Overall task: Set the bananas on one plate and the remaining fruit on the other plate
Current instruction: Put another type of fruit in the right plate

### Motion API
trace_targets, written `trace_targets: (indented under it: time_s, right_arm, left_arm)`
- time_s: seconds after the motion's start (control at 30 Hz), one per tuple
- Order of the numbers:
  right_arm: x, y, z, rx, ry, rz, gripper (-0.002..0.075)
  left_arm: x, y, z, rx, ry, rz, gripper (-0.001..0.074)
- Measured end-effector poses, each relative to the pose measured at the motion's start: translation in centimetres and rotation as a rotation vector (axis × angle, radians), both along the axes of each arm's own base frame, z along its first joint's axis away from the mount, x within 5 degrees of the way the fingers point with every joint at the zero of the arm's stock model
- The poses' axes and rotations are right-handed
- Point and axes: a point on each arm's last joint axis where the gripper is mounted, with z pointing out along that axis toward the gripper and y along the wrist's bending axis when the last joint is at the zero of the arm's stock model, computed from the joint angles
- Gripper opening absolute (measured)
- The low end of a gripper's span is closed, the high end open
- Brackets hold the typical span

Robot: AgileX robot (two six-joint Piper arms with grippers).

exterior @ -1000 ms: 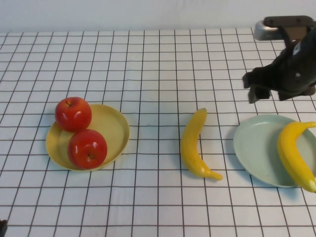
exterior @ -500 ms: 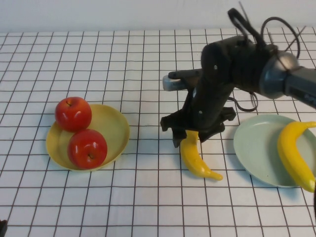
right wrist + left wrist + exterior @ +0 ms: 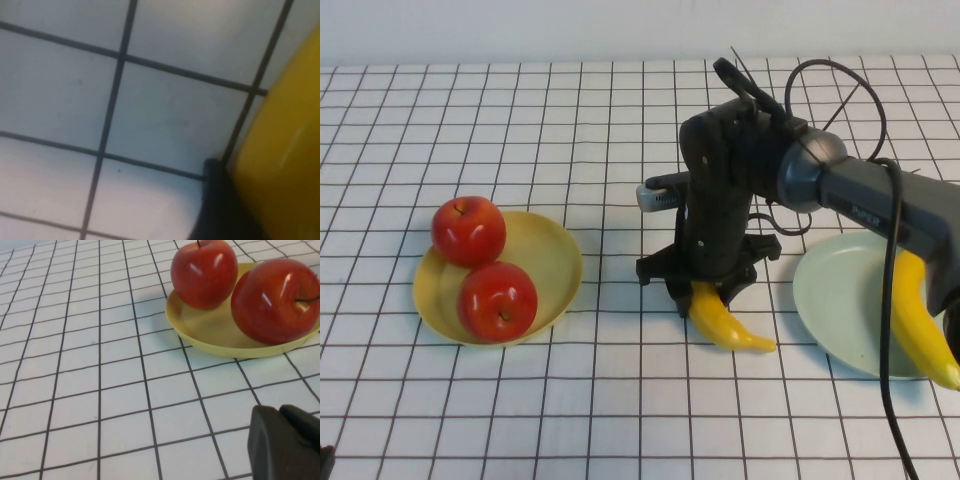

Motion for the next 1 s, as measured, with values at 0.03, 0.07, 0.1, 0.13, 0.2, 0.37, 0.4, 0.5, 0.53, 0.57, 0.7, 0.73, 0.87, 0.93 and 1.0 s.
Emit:
trace_targets:
  time_s: [0.03,0.07,0.1,0.13,0.2,0.37,0.4,0.5,0.53,0.57,0.7,0.73,0.87,0.93,1.0]
  right_arm:
    - [0.0,0.0,0.0,-0.004,-0.002,-0.003,0.0352]
    - [0.1,-0.1,0.0,-0.009,-0.006,-0.003,0.0323]
    - [0.0,-0.1,0.0,-0.015,-0.010,0.000,0.0323]
    - [0.1,-0.2,0.0,-0.022,-0.015,-0.001,0.0323]
    - [0.1,-0.3,0.4,-0.022,-0.027,0.000,0.0323]
    - [-0.5,-1.2,5.6,0.000,-0.146,0.008,0.0323]
    - [-0.8,-1.7,7.1,0.000,-0.182,0.011,0.0323]
    - [-1.9,-3.9,9.9,0.004,-0.225,-0.019,0.0323]
    - [-2.4,-4.7,10.5,0.005,-0.226,-0.034,0.0323]
    - [-2.9,-5.7,10.5,-0.003,-0.212,-0.053,0.0323]
    - [-4.8,-9.7,8.4,-0.049,-0.119,-0.148,0.0323]
    - [-5.2,-10.5,7.8,-0.046,-0.101,-0.175,0.0322]
    - [-6.2,-12.8,5.8,-0.011,-0.046,-0.264,0.0322]
    - [-6.5,-13.5,4.7,0.007,-0.031,-0.295,0.0322]
    - [-6.5,-13.7,4.0,0.020,-0.033,-0.309,0.0322]
  left_arm:
    - [0.0,0.0,0.0,0.000,0.000,0.000,-0.0005]
    - [0.0,0.0,0.0,0.000,0.000,0.000,-0.0005]
    - [0.0,0.0,0.0,0.000,0.000,0.000,-0.0005]
    - [0.0,0.0,0.0,0.000,0.000,0.000,-0.0005]
    - [0.0,0.0,0.0,0.000,0.000,0.000,-0.0005]
    - [0.0,0.0,0.0,0.000,0.000,0.000,-0.0005]
    - [0.0,0.0,0.0,0.000,0.000,0.000,-0.0005]
    - [0.0,0.0,0.0,0.000,0.000,0.000,-0.0005]
    - [0.0,0.0,0.0,0.000,0.000,0.000,-0.0005]
    - [0.0,0.0,0.0,0.000,0.000,0.000,-0.0005]
    - [0.0,0.0,0.0,0.000,0.000,0.000,-0.0005]
    - [0.0,0.0,0.0,0.000,0.000,0.000,-0.0005]
    - [0.0,0.0,0.0,0.000,0.000,0.000,-0.0005]
    - [0.0,0.0,0.0,0.000,0.000,0.000,-0.0005]
    - [0.0,0.0,0.0,0.000,0.000,0.000,-0.0005]
